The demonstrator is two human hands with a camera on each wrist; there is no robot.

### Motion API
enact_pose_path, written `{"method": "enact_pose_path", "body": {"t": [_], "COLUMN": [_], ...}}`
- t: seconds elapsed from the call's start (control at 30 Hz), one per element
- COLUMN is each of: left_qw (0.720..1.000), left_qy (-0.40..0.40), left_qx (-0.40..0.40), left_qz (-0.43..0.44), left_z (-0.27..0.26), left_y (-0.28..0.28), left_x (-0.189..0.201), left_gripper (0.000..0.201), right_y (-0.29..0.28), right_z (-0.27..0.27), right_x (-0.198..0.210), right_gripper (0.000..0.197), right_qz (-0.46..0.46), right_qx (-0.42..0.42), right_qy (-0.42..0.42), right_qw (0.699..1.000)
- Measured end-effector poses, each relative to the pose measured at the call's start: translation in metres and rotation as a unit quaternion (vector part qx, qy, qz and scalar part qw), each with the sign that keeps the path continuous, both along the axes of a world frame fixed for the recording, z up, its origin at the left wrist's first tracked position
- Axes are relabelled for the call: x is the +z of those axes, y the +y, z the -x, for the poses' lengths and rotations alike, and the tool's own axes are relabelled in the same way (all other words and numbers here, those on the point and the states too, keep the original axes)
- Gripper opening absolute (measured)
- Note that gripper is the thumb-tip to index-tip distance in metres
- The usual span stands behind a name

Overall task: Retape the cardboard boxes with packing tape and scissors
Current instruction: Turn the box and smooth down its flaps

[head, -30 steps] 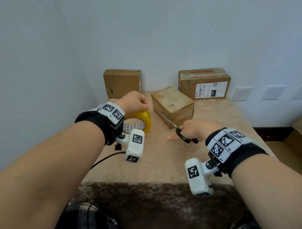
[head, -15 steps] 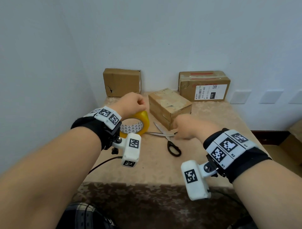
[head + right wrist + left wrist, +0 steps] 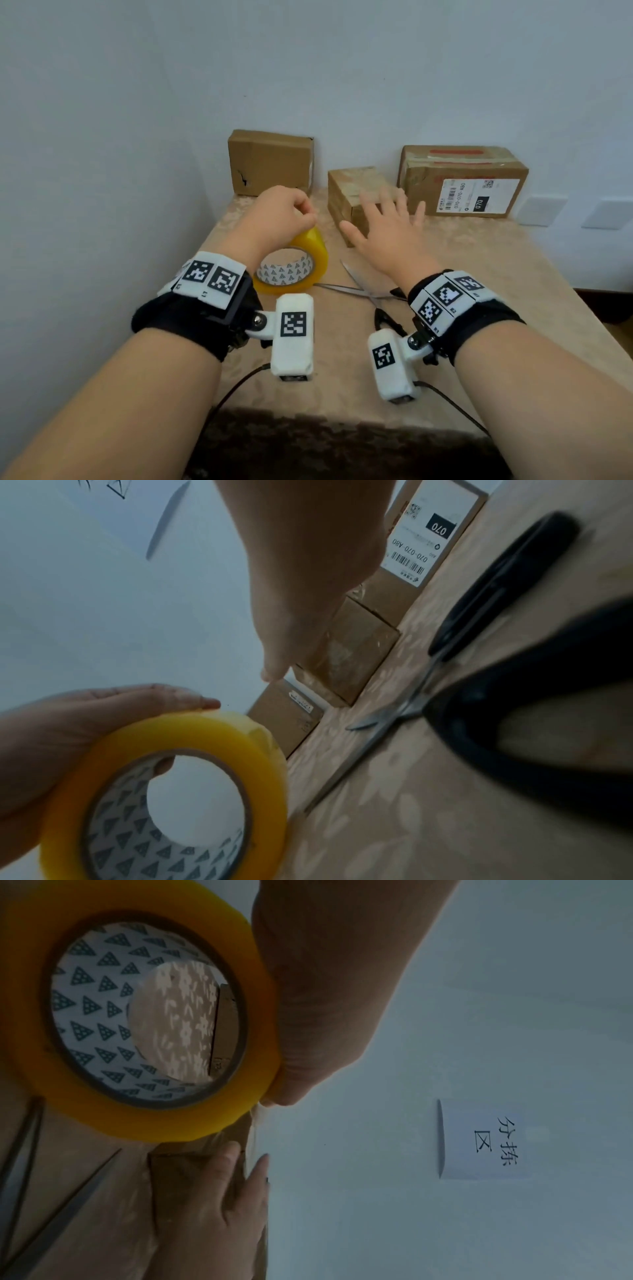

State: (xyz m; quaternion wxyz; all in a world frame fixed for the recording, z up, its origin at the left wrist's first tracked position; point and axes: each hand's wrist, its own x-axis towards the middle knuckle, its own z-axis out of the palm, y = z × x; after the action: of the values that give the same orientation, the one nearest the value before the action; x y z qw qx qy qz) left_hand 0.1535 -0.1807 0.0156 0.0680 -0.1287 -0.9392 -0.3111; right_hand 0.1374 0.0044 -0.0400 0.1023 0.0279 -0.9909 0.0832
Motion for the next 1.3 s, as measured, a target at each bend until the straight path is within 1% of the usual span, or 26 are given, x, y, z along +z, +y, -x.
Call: {"method": "enact_pose_path", "body": {"t": [0.07,0.17,0.23,0.27,0.33,0.4,0.5,0.53,0.6,0.67,0.73,0.77,0.83,0.87,0.93,0.97,1.03,1.1,1.13,1.23,1.3], "left_qw": [1.0,1.0,0.999,0.999,0.998,0.998,0.999,0.999,0.999,0.999,0.999,0.998,0.997,0.996,0.996,0.996,0.996,0.996,0.997,0.997,0.997], "left_qy": [0.0,0.007,0.011,0.009,0.007,0.012,0.018,0.021,0.028,0.036,0.045,0.048,0.052,0.052,0.051,0.053,0.058,0.056,0.054,0.051,0.047], "left_qx": [-0.002,0.01,0.022,0.027,0.033,0.036,0.032,0.029,0.024,0.014,0.004,0.0,-0.003,-0.002,0.001,0.004,0.007,0.007,0.007,0.007,0.009], "left_qz": [-0.002,-0.006,-0.021,-0.031,-0.049,-0.05,-0.04,-0.036,-0.026,-0.005,0.023,0.036,0.06,0.067,0.072,0.072,0.07,0.063,0.06,0.063,0.065], "left_z": [0.005,0.014,0.018,0.018,0.018,0.017,0.015,0.014,0.01,0.006,0.001,0.0,-0.001,-0.001,0.0,0.0,0.001,0.001,0.001,0.001,0.0], "left_y": [-0.001,-0.006,-0.007,-0.007,-0.007,-0.005,-0.003,-0.002,0.002,0.009,0.017,0.021,0.027,0.029,0.03,0.029,0.028,0.026,0.026,0.026,0.026], "left_x": [0.002,0.002,0.0,-0.001,-0.004,-0.005,-0.005,-0.004,-0.003,-0.002,-0.001,-0.001,-0.001,-0.001,-0.002,-0.002,-0.003,-0.004,-0.004,-0.005,-0.004], "left_gripper": [0.012,0.01,0.01,0.011,0.012,0.014,0.013,0.011,0.01,0.011,0.012,0.012,0.012,0.011,0.011,0.011,0.012,0.013,0.013,0.013,0.012], "right_y": [-0.003,-0.012,-0.015,-0.015,-0.011,-0.001,0.023,0.032,0.046,0.053,0.054,0.053,0.046,0.042,0.032,0.028,0.024,0.024,0.024,0.022,0.022], "right_z": [0.008,0.02,0.03,0.035,0.042,0.036,0.008,-0.005,-0.03,-0.047,-0.054,-0.054,-0.053,-0.051,-0.047,-0.045,-0.037,-0.031,-0.029,-0.026,-0.026], "right_x": [-0.002,0.001,0.003,0.003,0.003,0.005,0.01,0.011,0.014,0.014,0.013,0.013,0.013,0.012,0.009,0.005,-0.003,-0.006,-0.007,-0.004,-0.003], "right_gripper": [0.08,0.093,0.101,0.1,0.089,0.079,0.083,0.084,0.085,0.087,0.088,0.087,0.08,0.072,0.057,0.057,0.059,0.05,0.049,0.063,0.071], "right_qz": [0.006,0.083,0.117,0.125,0.137,0.147,0.163,0.159,0.133,0.082,0.02,-0.009,-0.038,-0.025,0.015,0.013,-0.015,-0.054,-0.07,-0.096,-0.078], "right_qx": [-0.029,-0.084,-0.112,-0.116,-0.102,-0.08,-0.051,-0.046,-0.047,-0.06,-0.072,-0.065,-0.014,0.021,0.08,0.09,0.079,0.05,0.037,0.026,0.028], "right_qy": [-0.048,-0.045,-0.043,-0.041,-0.026,-0.006,0.002,-0.003,-0.039,-0.088,-0.103,-0.087,-0.012,0.025,0.064,0.078,0.091,0.043,0.015,-0.022,-0.028], "right_qw": [0.998,0.992,0.986,0.985,0.985,0.986,0.985,0.986,0.989,0.991,0.992,0.994,0.999,0.999,0.995,0.993,0.993,0.996,0.997,0.995,0.996]}}
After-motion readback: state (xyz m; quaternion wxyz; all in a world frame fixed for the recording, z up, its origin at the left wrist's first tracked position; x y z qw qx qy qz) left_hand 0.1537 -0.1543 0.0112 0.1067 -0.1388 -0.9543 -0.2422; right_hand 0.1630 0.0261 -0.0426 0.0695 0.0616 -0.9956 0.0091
